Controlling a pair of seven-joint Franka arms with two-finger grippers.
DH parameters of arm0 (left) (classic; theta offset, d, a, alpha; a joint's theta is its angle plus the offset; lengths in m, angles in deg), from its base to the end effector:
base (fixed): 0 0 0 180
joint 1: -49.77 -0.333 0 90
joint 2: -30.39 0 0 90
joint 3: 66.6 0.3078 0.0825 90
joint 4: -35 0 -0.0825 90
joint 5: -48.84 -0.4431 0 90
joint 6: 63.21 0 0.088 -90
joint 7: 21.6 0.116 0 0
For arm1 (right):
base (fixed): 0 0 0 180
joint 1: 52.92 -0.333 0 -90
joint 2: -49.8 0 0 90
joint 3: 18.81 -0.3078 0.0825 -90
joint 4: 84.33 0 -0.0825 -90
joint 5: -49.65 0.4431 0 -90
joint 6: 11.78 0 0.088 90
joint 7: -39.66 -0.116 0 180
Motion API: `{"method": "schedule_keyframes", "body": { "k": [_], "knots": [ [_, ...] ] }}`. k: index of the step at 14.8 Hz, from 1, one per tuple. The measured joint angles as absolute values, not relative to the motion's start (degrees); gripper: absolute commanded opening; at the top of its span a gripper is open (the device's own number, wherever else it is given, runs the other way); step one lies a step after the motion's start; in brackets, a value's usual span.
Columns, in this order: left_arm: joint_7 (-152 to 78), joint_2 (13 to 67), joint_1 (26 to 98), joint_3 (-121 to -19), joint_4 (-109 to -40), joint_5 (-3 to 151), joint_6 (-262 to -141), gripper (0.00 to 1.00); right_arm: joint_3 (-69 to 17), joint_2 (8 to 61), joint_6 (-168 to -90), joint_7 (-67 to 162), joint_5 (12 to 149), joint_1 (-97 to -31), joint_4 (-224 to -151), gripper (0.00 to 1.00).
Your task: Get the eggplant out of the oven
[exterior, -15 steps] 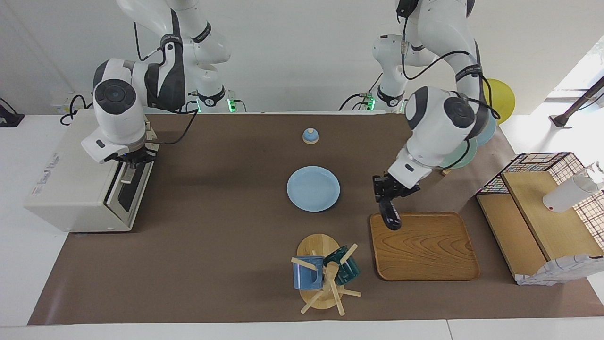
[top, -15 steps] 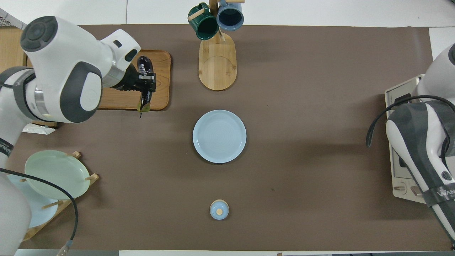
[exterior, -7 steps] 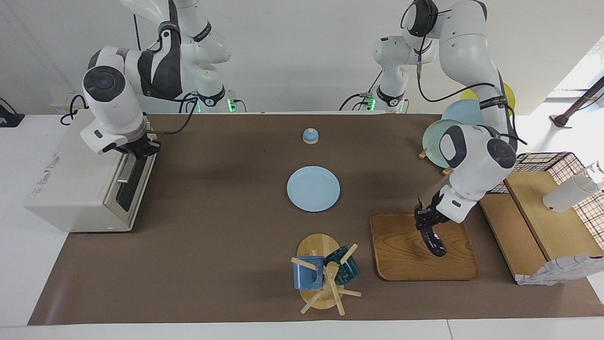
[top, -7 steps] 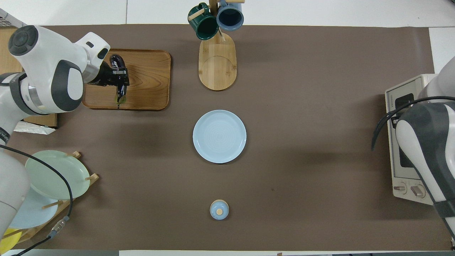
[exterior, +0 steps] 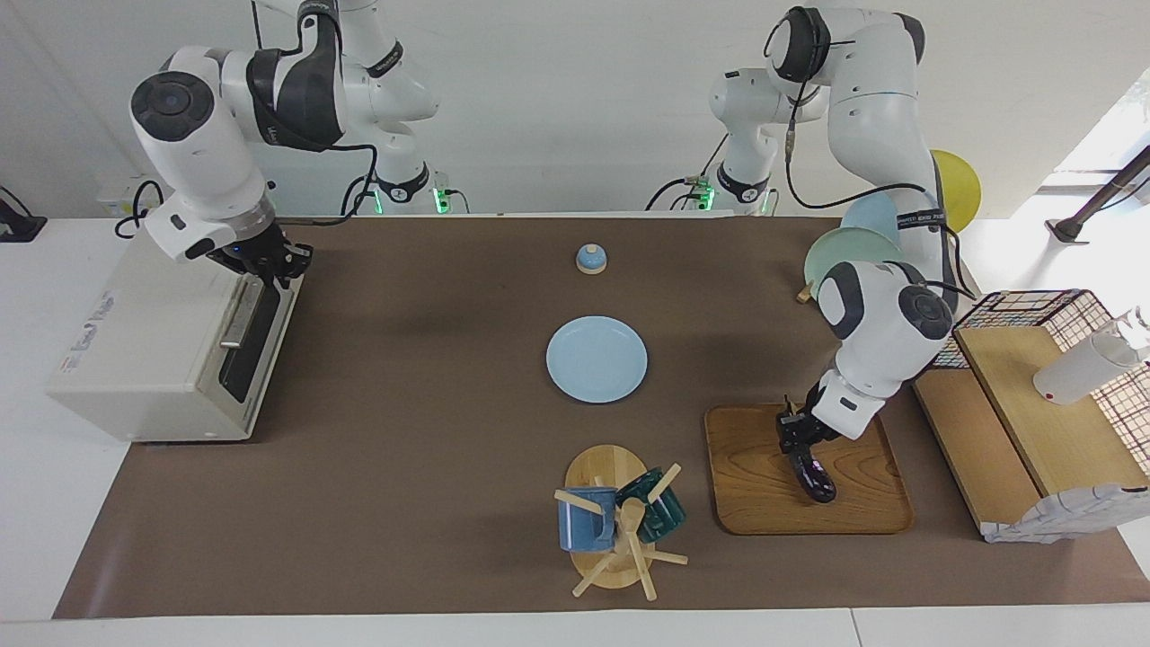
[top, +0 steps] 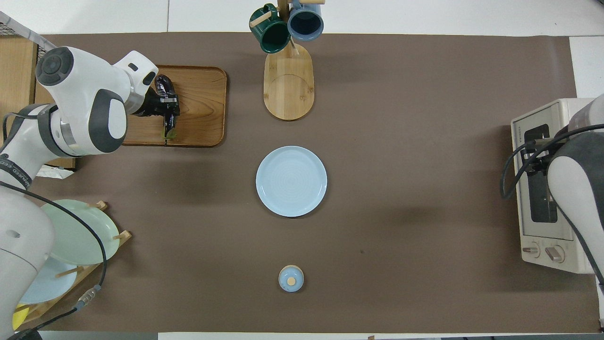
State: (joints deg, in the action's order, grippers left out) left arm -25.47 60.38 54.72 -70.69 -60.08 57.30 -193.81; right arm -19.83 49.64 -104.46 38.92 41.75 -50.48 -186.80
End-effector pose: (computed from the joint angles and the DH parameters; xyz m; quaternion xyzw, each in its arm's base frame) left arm 0.7253 -0.1153 0.2656 0.9959 0.0059 0.0394 0.0807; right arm 0.6001 -0.0302 0.4958 0.9939 -0.0096 -0.0869 0.0677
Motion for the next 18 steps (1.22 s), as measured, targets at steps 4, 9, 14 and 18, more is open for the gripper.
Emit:
{"method": "schedule_keyframes", "body": {
  "k": [4, 9, 14, 18],
  "knots": [
    [-24.12, 60.37, 54.68, -70.61, -60.30, 57.27, -193.91, 1.00, -20.41, 50.66, -102.74, 38.95, 44.65, -50.54, -184.80, 1.00],
    [-23.97, 58.47, 54.50, -69.87, -58.11, 57.26, -189.88, 1.00, -21.08, 51.54, -102.74, 38.95, 46.93, -50.78, -183.59, 1.00],
    [-23.98, 47.24, 53.45, -67.50, -56.80, 56.91, -176.82, 1.00, -18.59, 51.93, -102.91, 38.95, 47.07, -54.01, -183.24, 1.00],
    [-24.00, 38.28, 53.28, -67.07, -56.90, 52.46, -165.79, 1.00, -18.12, 52.03, -102.91, 38.95, 47.07, -54.02, -183.24, 1.00]
  ]
}}
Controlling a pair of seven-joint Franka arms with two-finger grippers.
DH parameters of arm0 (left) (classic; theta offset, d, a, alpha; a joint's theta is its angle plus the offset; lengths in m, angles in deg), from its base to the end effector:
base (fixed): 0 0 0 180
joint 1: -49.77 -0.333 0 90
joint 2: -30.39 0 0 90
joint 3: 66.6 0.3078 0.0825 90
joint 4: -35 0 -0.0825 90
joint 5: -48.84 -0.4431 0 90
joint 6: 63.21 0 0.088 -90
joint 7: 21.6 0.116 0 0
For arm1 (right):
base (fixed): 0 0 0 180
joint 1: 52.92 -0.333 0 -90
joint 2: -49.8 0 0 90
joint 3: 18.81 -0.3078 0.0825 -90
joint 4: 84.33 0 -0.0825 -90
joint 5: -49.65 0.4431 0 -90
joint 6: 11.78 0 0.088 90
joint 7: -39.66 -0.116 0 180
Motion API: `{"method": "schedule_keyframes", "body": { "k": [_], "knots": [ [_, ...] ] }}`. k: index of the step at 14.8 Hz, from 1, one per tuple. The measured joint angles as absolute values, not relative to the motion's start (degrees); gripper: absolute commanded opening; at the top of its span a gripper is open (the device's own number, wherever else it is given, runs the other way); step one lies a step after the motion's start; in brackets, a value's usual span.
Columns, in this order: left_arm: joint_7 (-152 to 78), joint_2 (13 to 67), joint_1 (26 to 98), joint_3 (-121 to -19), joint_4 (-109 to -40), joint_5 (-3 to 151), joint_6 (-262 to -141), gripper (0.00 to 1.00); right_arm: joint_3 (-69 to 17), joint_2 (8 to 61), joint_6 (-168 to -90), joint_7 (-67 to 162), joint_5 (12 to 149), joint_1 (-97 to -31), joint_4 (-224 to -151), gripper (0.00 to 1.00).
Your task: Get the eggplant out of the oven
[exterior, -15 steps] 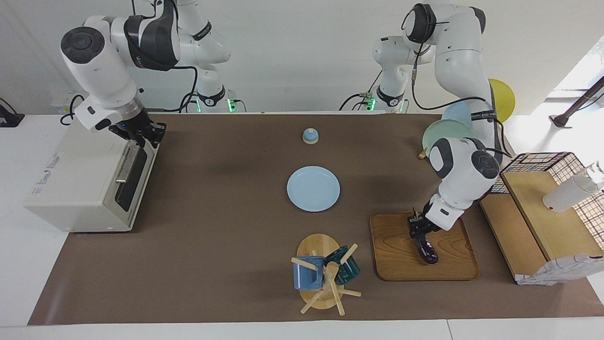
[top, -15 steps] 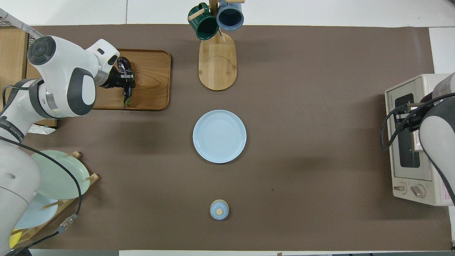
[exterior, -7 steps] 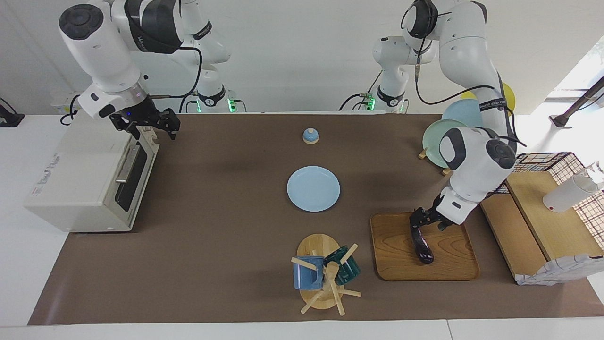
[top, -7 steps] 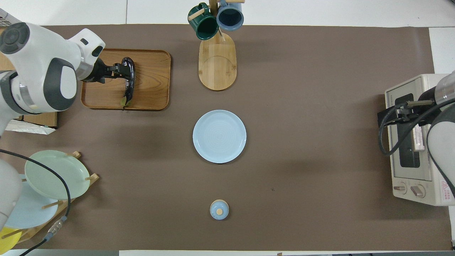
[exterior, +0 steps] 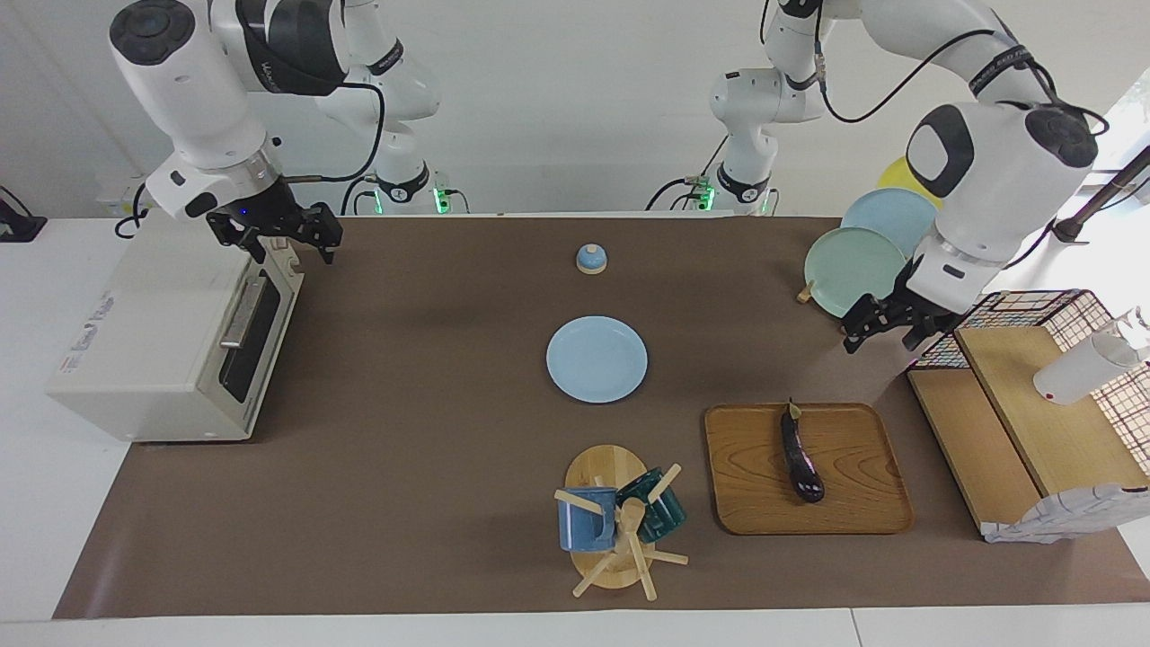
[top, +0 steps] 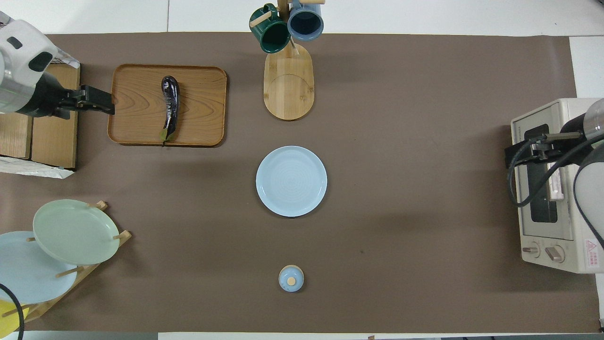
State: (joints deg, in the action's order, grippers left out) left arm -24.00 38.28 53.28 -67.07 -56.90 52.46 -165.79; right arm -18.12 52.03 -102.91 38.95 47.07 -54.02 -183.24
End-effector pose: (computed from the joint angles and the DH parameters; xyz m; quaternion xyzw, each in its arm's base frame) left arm 0.6662 -0.0520 0.5211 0.9992 -0.0076 0.0225 0.0329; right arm 0.5966 -0.0010 0.5503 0.9986 -0.0011 -0.0482 0.0227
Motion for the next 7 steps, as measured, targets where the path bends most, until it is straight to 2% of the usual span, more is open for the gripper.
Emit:
{"method": "schedule_keyframes", "body": {
  "k": [3, 7],
  "knots": [
    [-24.63, 33.78, 53.34, -67.14, -57.43, 52.27, -157.98, 1.00, -17.25, 52.33, -102.91, 38.95, 47.10, -54.09, -183.24, 1.00],
    [-27.68, 31.10, 54.39, -67.40, -61.32, 52.26, -155.64, 1.00, -16.57, 53.26, -102.66, 38.95, 47.16, -54.14, -183.23, 1.00]
  ]
}}
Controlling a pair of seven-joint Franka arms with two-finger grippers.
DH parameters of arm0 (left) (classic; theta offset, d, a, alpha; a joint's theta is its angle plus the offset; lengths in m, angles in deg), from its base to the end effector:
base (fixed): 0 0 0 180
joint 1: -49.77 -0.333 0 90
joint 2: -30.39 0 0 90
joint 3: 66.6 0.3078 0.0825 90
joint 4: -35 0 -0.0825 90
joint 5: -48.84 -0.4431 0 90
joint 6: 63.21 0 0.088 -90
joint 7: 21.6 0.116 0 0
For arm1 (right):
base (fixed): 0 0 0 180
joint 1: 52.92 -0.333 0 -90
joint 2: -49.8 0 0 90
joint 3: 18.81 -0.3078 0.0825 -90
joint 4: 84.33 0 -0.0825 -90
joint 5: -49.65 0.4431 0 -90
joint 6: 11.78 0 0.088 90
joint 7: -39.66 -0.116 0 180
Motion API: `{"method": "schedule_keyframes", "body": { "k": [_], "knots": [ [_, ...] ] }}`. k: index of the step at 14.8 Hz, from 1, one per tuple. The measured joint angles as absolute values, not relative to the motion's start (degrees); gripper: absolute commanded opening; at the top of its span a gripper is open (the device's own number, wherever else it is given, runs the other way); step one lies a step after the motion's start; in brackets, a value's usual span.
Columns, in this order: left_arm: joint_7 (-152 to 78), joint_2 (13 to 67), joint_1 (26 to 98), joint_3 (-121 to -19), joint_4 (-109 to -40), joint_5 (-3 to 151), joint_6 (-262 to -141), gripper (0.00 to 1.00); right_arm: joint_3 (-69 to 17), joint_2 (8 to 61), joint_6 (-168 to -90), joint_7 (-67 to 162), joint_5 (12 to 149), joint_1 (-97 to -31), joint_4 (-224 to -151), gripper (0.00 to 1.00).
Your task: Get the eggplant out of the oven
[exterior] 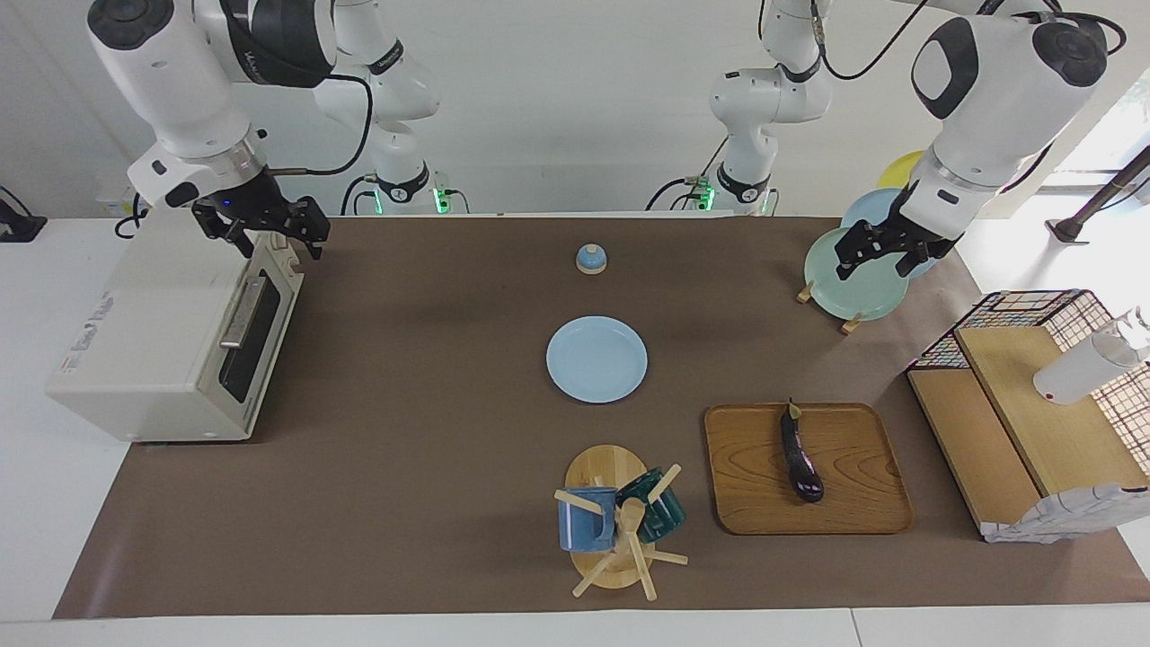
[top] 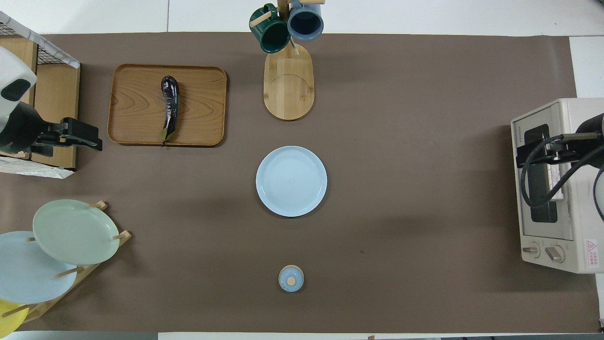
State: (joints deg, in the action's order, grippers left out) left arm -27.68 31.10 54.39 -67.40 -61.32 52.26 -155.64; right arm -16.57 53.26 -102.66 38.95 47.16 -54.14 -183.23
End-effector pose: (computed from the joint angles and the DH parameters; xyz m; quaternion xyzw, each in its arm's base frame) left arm 0.6112 -0.0647 0.5449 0.9987 0.0082 -0.0429 0.0257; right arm 0.5910 -0.0160 0.5628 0.9989 -0.0138 -0.0398 0.0204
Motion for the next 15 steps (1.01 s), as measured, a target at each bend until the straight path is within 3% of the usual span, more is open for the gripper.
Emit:
{"method": "schedule_keyframes", "body": {
  "k": [6, 15],
  "knots": [
    [-28.32, 30.61, 55.02, -67.45, -59.15, 52.17, -149.27, 1.00, -16.60, 53.37, -102.33, 38.95, 47.19, -54.41, -183.24, 1.00],
    [-28.32, 30.34, 54.68, -67.37, -57.75, 52.09, -149.32, 1.00, -16.23, 53.37, -102.26, 38.95, 47.20, -54.77, -183.24, 1.00]
  ]
}}
